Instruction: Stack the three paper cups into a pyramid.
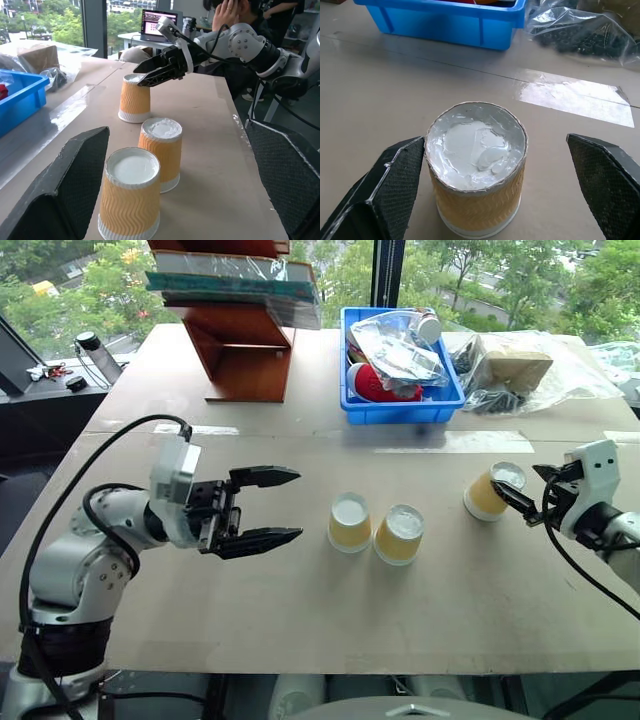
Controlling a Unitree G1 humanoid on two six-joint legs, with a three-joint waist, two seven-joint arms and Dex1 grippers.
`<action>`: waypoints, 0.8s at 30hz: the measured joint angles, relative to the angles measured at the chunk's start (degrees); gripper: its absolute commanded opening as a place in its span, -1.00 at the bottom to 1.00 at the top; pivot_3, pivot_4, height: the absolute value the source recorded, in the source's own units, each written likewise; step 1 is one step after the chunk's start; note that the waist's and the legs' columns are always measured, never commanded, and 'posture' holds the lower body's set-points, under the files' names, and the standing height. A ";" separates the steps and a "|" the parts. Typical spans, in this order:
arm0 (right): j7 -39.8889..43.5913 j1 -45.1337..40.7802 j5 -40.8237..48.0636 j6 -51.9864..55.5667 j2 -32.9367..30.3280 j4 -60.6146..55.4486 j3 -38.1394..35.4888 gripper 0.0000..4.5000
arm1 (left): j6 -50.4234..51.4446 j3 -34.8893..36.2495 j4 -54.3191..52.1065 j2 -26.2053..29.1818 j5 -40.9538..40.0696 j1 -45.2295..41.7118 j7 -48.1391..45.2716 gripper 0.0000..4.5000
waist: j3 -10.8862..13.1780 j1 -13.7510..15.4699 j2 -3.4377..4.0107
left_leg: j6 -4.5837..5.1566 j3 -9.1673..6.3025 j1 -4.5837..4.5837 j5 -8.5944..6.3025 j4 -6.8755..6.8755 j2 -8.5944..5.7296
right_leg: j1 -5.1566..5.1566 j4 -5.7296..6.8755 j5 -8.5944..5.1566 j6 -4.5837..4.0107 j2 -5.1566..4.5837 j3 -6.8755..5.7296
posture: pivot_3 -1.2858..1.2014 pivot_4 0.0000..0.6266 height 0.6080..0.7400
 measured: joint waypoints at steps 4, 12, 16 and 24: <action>0.10 -0.70 0.32 0.18 0.79 1.06 0.50 0.98 | 1.02 0.00 0.00 0.36 -0.28 -0.44 0.03 1.00 | 0.02 0.03 0.03 | 0.00 0.00 -0.01 0.00 0.00 0.00 | 0.00 -0.01 0.00 0.00 0.00 0.00 | 0.03 -0.52 1.00; 0.66 -1.22 0.06 -0.32 1.11 2.48 1.32 -0.01 | 1.21 0.00 0.00 0.53 -0.24 -0.44 0.31 1.00 | 0.02 0.03 0.03 | 0.00 0.00 -0.01 0.00 0.00 0.00 | 0.00 -0.01 0.00 0.00 0.00 0.00 | 0.03 -0.52 1.00; 2.41 -1.09 0.09 -1.79 1.29 2.47 1.33 -0.01 | 1.15 0.01 0.02 0.53 0.06 -0.11 1.10 1.00 | 0.02 0.02 0.04 | 0.00 0.00 -0.01 0.00 0.00 0.00 | 0.00 -0.01 0.00 0.00 0.00 0.00 | 0.03 -0.52 1.00; 8.11 -14.30 8.72 2.51 -1.34 -5.71 6.33 -0.01 | -2.23 1.11 4.76 1.06 4.19 6.21 -1.82 1.00 | 0.14 -0.78 0.23 | 0.00 -0.02 0.05 0.00 0.00 0.05 | -0.03 0.07 0.00 -0.01 0.03 0.01 | 0.03 -0.52 1.00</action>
